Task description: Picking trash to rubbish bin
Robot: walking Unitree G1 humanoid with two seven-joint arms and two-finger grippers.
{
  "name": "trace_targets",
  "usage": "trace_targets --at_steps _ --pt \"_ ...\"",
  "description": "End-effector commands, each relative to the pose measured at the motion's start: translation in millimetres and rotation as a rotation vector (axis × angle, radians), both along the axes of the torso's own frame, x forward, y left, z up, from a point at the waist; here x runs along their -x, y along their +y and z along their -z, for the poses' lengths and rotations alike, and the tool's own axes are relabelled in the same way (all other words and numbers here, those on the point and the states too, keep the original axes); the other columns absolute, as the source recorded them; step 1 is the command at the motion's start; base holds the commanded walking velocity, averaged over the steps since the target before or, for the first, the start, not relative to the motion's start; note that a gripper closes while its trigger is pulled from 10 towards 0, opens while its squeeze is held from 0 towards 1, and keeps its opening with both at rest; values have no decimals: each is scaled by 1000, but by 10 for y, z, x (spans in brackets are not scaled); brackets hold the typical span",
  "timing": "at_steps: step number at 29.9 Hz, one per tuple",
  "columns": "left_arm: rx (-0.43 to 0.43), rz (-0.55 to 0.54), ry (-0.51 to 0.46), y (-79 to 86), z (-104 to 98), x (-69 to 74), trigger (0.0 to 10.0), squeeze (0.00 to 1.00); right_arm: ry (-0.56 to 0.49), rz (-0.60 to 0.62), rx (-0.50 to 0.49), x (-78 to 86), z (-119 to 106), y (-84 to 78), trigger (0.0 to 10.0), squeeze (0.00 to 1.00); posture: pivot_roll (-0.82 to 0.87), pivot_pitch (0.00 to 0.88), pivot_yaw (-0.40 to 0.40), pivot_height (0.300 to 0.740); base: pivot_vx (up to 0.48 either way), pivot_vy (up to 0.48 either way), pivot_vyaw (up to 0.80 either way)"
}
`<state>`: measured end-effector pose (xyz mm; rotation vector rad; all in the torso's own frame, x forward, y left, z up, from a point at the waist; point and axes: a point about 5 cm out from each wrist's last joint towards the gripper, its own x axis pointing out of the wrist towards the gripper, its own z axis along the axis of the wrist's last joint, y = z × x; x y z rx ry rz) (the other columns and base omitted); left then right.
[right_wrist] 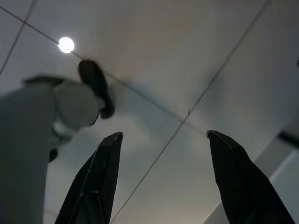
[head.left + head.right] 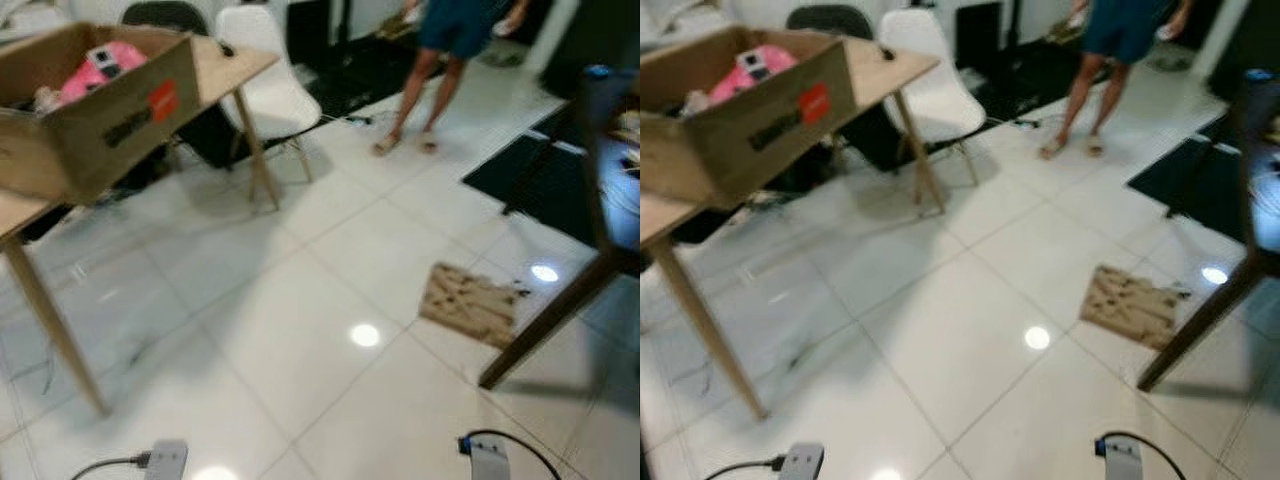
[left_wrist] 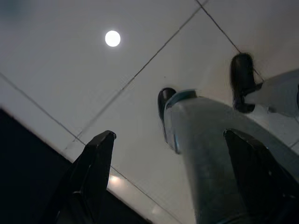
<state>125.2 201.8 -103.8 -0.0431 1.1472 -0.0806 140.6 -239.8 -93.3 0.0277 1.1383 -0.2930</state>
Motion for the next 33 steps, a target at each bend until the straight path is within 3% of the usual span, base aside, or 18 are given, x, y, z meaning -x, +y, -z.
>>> trace_targets --at_steps 1,5,10,33 --pt "-23 44 14 -4 7 11 10000 0 21 17 2 71 21 -17 10000 0 51 61 35 740 0 0 -800" --pt "-33 56 11 -22 5 -9 10000 0 26 21 3 91 27 -22 10000 0 44 65 35 740 0 0 -800" --pt "-94 145 33 -65 22 6 10000 0 33 22 5 113 33 -26 10000 0 35 68 33 740 0 0 -800" --pt "-122 156 53 -65 49 90 10000 0 32 18 4 103 38 5 10000 0 31 68 40 740 0 0 -800"
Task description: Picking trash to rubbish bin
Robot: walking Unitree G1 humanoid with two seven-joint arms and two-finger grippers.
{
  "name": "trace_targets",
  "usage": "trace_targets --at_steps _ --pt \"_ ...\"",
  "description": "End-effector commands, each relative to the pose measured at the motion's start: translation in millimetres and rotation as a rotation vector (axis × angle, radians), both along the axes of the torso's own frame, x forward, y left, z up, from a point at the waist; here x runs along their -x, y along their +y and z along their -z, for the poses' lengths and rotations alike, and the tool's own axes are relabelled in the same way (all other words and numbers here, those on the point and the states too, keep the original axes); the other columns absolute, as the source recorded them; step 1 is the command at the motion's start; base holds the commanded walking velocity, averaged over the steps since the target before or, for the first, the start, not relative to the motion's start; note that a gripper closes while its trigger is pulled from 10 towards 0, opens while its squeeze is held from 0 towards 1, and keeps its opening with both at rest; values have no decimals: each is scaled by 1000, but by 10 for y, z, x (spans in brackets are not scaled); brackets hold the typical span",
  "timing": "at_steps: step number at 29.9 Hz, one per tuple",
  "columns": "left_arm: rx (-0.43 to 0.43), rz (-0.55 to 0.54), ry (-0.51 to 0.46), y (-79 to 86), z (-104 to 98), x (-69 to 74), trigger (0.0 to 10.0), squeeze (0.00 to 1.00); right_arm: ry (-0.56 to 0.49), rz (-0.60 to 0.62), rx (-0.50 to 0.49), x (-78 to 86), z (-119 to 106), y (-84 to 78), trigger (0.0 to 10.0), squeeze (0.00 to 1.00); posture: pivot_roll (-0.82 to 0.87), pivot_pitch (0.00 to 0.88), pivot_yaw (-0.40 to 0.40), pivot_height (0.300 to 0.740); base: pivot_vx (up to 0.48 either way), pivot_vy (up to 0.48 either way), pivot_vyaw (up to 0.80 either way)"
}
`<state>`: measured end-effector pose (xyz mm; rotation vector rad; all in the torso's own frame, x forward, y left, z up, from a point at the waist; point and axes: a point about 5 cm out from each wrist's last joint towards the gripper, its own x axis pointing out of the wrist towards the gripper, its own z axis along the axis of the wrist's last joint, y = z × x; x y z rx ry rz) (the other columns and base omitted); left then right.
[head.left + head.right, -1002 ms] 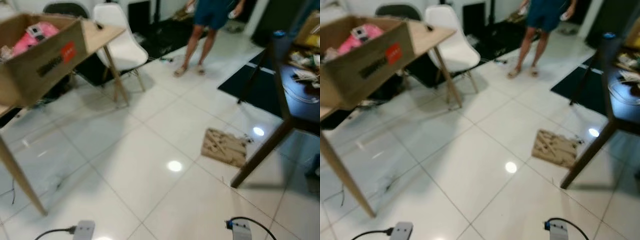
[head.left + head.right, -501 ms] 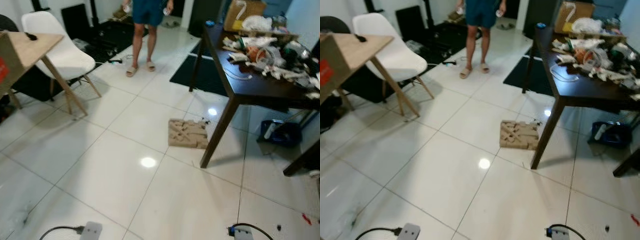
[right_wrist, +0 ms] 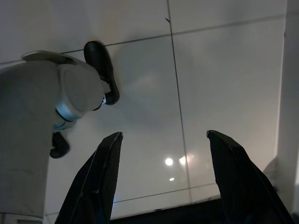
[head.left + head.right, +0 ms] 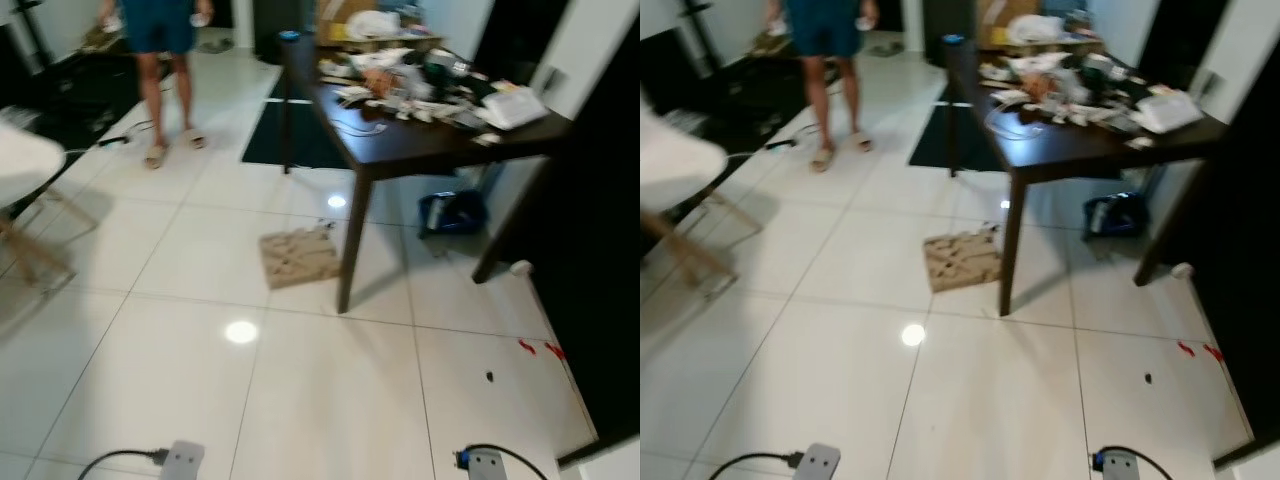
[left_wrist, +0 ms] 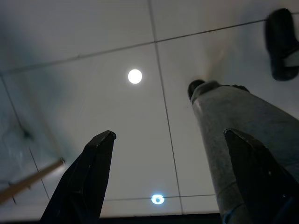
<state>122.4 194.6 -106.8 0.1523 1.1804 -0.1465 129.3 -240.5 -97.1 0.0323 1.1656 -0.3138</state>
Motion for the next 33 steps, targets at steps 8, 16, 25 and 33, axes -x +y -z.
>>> trace_targets --at_steps 8,16,25,33 --pt "3 1 25 -9 20 58 10000 0 -15 10 -13 -17 -1 20 10000 0 25 75 38 740 0 0 -700" --pt "13 17 35 -15 22 65 10000 0 -22 -3 -16 -25 -7 11 10000 0 23 73 31 740 154 0 0" --pt "19 29 32 -29 17 43 10000 0 -28 -19 -16 -45 -16 1 10000 0 21 68 23 740 375 0 0" --pt "26 41 24 -64 9 2 10000 0 -33 -30 -15 -61 -24 -5 10000 0 17 61 22 740 394 0 0"
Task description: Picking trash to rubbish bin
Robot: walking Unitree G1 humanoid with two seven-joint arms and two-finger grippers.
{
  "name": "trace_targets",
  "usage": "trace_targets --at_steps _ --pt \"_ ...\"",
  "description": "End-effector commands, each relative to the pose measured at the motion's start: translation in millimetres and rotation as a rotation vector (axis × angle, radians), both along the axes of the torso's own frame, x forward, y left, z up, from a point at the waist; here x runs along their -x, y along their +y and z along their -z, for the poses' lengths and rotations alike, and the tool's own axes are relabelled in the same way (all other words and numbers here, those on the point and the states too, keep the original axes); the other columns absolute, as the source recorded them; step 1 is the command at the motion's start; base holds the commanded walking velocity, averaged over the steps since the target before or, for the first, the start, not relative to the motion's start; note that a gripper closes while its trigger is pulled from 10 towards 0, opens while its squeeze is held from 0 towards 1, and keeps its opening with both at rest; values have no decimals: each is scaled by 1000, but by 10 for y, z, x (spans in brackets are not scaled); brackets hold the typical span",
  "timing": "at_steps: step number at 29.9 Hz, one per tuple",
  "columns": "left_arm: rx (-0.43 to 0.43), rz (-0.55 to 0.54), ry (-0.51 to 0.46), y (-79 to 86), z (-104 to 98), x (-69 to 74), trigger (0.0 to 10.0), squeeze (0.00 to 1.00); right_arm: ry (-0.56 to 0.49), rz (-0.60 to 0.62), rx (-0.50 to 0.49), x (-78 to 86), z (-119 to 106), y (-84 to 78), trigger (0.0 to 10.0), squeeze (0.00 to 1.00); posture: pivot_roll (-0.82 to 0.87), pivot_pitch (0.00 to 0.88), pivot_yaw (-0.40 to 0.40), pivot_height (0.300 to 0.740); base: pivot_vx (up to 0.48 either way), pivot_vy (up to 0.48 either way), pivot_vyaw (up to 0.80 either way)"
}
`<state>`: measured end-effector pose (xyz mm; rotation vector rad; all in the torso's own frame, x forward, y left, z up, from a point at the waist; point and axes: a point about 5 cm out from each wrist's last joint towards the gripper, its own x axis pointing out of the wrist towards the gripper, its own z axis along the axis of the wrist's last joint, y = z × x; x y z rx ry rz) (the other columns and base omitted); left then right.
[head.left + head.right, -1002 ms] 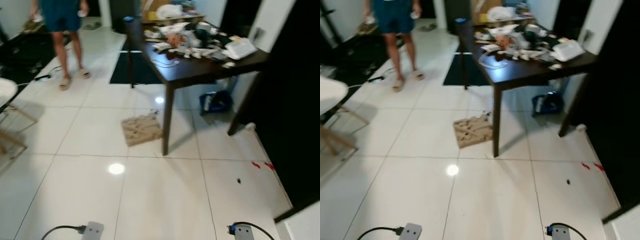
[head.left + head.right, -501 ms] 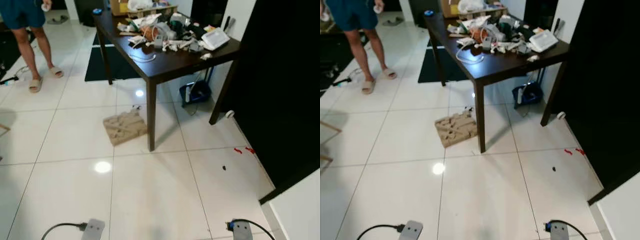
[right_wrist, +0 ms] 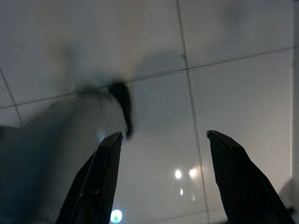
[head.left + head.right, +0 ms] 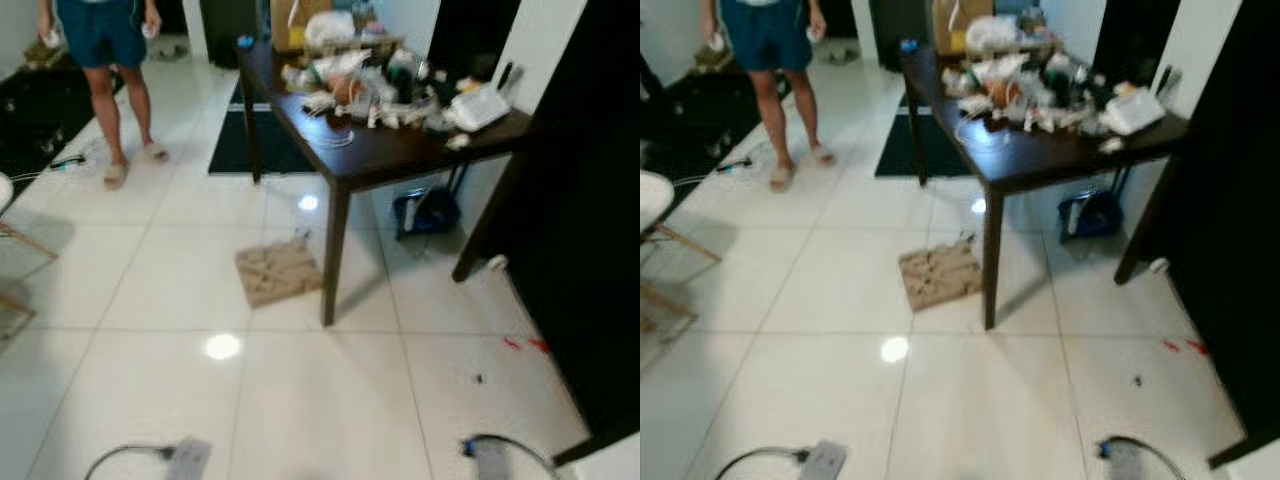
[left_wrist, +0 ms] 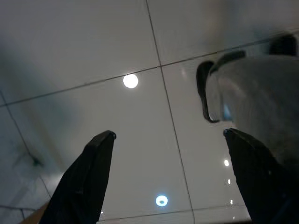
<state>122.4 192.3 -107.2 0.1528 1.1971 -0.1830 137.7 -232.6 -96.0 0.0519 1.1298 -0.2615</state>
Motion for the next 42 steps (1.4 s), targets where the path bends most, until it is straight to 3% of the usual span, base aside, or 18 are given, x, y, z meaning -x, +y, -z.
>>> trace_targets --at_steps 1,15,42 --pt "10 15 2 -45 4 -5 10000 0 5 -3 19 18 -14 -81 10000 0 17 61 22 740 394 0 0" --pt "19 17 0 -60 2 -16 10000 0 4 -15 6 44 -2 -64 10000 0 18 70 26 740 395 0 704" --pt "29 20 -1 -87 3 -18 10000 0 18 8 8 80 6 -85 10000 0 16 76 27 740 395 0 0"
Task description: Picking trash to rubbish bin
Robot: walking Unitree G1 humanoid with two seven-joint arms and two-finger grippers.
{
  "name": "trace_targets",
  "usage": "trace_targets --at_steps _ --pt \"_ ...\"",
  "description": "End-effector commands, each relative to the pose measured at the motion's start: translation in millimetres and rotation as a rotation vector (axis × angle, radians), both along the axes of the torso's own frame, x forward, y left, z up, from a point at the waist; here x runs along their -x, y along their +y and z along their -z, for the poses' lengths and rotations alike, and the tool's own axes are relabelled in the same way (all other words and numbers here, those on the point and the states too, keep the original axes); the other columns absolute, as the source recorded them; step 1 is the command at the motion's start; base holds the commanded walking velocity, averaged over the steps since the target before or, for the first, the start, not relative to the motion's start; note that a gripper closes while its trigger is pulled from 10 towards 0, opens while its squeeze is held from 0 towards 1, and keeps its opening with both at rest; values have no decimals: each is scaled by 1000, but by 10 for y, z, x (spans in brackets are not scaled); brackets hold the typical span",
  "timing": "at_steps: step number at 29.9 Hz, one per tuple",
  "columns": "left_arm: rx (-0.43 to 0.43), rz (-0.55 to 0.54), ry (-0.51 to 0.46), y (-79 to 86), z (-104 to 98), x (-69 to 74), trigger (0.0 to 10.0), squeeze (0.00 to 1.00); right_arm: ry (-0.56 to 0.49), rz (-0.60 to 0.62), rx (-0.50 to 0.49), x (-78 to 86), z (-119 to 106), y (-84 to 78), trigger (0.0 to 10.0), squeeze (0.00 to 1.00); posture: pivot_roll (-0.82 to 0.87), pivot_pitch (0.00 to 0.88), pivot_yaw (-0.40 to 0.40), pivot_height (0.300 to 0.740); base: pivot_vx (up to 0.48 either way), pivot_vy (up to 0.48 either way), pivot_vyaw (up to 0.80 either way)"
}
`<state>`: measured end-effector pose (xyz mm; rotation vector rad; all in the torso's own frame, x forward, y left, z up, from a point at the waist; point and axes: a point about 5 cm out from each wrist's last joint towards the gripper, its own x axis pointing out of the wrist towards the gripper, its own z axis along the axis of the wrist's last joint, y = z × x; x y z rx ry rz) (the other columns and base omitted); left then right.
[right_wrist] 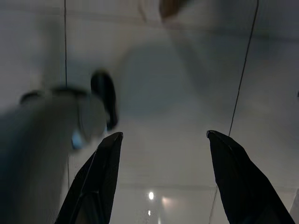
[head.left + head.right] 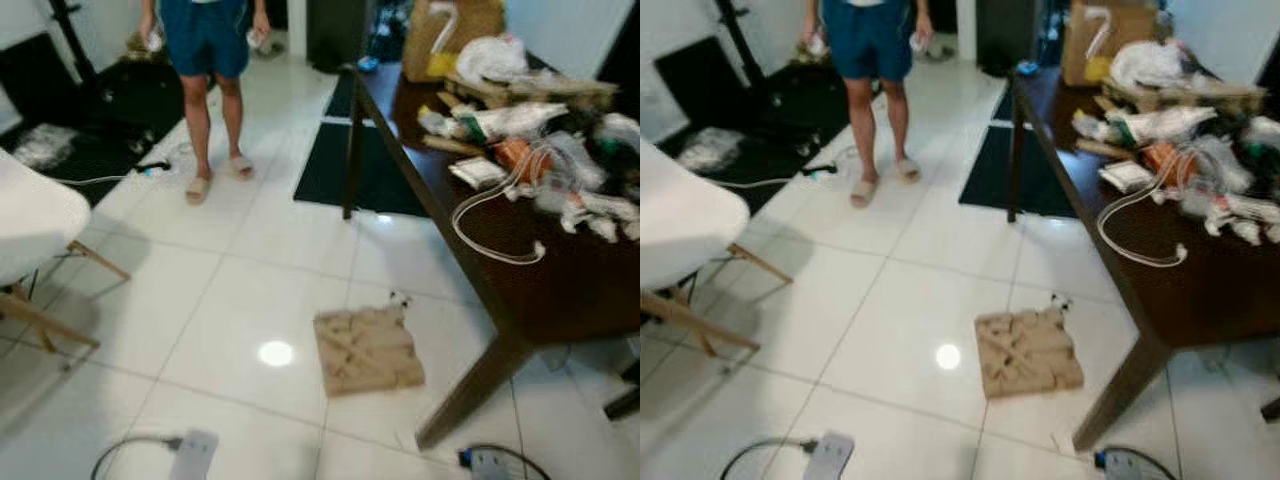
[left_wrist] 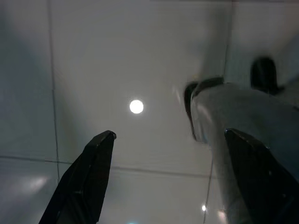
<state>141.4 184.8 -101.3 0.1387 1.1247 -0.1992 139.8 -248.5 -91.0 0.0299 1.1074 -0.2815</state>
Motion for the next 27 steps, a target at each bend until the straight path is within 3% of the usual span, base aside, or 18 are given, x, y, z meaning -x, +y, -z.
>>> trace_targets --at_steps 1,27 --pt "1 14 69 -12 63 177 10000 0 38 3 -23 105 59 78 10000 0 16 76 27 740 398 0 0" --pt "2 27 58 35 39 123 10000 0 37 -9 -48 95 71 142 10000 0 22 64 30 740 415 0 0"
